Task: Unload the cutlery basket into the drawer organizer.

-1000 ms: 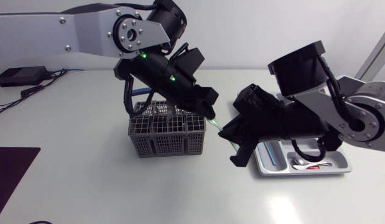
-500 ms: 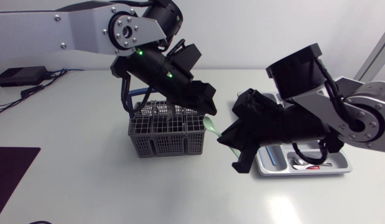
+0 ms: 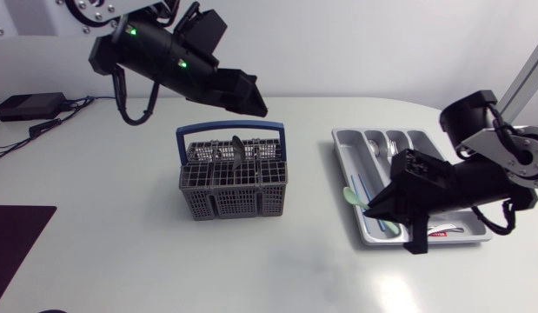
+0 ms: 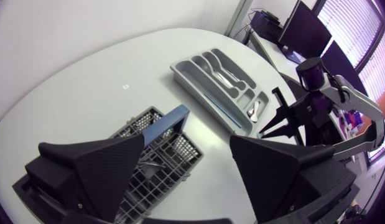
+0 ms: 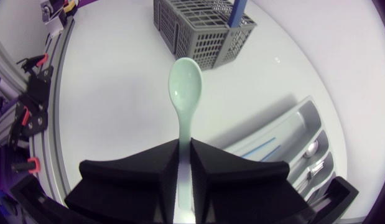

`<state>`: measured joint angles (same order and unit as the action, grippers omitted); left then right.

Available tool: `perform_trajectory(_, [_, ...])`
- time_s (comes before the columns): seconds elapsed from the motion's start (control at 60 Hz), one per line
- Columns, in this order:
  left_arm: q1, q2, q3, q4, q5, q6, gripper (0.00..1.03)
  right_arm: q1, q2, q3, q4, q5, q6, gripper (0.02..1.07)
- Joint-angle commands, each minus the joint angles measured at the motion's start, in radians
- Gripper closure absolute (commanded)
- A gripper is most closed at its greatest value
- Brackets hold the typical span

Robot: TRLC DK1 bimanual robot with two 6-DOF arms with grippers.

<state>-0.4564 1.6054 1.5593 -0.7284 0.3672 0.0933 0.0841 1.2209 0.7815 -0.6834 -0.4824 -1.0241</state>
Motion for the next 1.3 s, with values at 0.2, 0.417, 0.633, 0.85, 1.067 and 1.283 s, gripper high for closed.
perform_trajectory(0.2, [0.084, -0.108, -0.122, -0.02, -0.044, 0.207, 0.05, -0.4, 0.204, 0.047, -0.131, 0.007, -0.617, 0.97])
perform_trajectory(0.417, [0.114, -0.156, -0.212, -0.012, -0.056, 0.327, 0.05, -0.537, 0.324, 0.087, -0.047, 0.088, -0.829, 0.97])
perform_trajectory(0.633, [0.131, -0.206, -0.281, 0.02, -0.067, 0.43, 0.05, -0.541, 0.37, 0.081, 0.065, 0.154, -0.903, 0.97])
perform_trajectory(0.85, [0.127, -0.26, -0.338, 0.04, -0.07, 0.569, 0.05, -0.511, 0.368, 0.022, 0.179, 0.232, -0.923, 0.86])
perform_trajectory(1.067, [0.093, -0.32, -0.439, 0.132, -0.093, 0.704, 0.05, -0.501, 0.354, -0.01, 0.226, 0.254, -0.896, 0.53])
perform_trajectory(1.283, [0.068, -0.354, -0.505, 0.211, -0.136, 0.816, 0.05, -0.5, 0.255, -0.014, 0.183, 0.222, -0.824, 0.37])
